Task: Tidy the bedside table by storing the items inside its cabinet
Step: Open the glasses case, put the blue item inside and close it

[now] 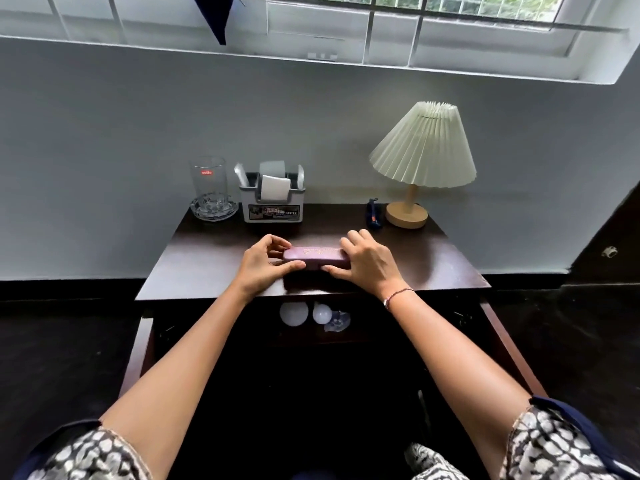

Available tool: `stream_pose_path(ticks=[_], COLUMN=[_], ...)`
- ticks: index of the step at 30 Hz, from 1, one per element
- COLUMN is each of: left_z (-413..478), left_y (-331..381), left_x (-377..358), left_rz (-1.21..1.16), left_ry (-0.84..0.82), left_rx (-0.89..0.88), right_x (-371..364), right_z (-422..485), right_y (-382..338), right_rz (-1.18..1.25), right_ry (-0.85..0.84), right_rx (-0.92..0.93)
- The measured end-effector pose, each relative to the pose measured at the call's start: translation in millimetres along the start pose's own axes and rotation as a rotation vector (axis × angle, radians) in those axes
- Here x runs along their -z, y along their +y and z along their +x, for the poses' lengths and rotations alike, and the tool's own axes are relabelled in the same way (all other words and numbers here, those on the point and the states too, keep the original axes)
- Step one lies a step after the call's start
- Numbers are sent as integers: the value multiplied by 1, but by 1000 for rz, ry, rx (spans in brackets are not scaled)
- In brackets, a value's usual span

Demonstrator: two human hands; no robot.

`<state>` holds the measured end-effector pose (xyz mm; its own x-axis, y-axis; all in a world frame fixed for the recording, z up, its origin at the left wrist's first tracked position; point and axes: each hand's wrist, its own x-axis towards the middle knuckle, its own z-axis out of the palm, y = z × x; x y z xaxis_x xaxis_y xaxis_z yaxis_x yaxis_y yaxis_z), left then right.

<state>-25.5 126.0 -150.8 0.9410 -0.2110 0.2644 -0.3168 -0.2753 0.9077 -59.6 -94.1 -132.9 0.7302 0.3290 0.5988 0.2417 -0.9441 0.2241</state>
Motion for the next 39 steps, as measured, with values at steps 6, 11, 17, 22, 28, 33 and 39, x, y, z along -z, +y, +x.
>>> stream_pose_path(ticks=[6, 11, 17, 22, 28, 33, 39], left_z=[4, 5, 1, 2, 8, 10, 8], left_y=[-1, 1, 11, 14, 13, 11, 11], left_x=[-2, -5, -6, -4, -5, -5, -4], left_rz=[156, 228, 94, 18, -17, -45, -85], left_ry=[0, 5, 20, 12, -12, -25, -43], left_rx=[-36, -27, 108, 172, 196, 214, 197], right_x=[-17, -19, -21, -19, -21, -18, -10], right_z=[6, 7, 3, 5, 7, 6, 5], right_y=[11, 14, 8, 4, 7, 6, 2], right_rz=[273, 313, 370, 341, 299, 275, 196], right_ry=[-123, -176, -183, -164, -140, -131, -92], right_rx=[-32, -1, -40, -49, -48, -42, 3])
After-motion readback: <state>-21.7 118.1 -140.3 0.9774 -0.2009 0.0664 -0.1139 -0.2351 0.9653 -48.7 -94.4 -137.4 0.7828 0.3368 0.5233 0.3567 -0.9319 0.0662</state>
